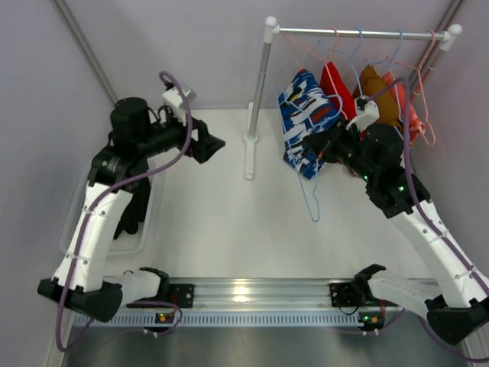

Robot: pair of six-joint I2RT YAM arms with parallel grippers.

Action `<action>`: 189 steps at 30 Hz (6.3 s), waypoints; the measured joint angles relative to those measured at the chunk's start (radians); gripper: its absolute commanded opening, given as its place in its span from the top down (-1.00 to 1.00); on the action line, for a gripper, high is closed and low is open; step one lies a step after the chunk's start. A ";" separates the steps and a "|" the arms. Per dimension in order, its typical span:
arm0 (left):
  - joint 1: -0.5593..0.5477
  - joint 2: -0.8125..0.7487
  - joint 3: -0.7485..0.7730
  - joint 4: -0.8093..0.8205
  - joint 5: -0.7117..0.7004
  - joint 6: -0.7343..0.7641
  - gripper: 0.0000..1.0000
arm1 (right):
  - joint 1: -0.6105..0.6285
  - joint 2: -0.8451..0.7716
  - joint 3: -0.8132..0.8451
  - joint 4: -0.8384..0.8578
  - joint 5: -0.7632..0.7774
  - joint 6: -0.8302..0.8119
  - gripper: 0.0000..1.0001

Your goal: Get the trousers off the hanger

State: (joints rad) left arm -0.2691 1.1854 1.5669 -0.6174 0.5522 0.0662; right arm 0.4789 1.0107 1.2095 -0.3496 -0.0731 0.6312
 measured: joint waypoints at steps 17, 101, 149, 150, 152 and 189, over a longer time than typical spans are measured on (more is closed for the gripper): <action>-0.555 0.171 0.006 0.219 -0.282 -0.346 -0.67 | 0.065 0.216 0.200 -0.071 0.194 0.088 1.00; -0.202 0.864 0.468 0.629 -0.013 -0.908 1.00 | -0.459 0.039 0.120 -0.061 -0.339 -0.053 -0.99; -0.164 0.282 0.114 0.464 -0.100 -0.508 -0.59 | -0.482 0.682 0.535 0.012 -0.342 -0.445 -0.15; -0.164 0.275 0.109 0.460 -0.105 -0.503 -0.59 | -0.475 0.691 0.539 0.014 -0.345 -0.449 -0.14; -0.164 0.262 0.101 0.452 -0.116 -0.489 -0.59 | -0.461 0.711 0.539 0.020 -0.359 -0.455 -0.14; -0.164 0.192 0.033 0.405 -0.154 -0.456 -0.61 | -0.409 0.816 0.470 0.225 -0.737 0.019 0.64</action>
State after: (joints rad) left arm -0.4332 1.3769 1.6001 -0.2127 0.3981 -0.3901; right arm 0.0704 1.8271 1.6794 -0.1242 -0.8104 0.6506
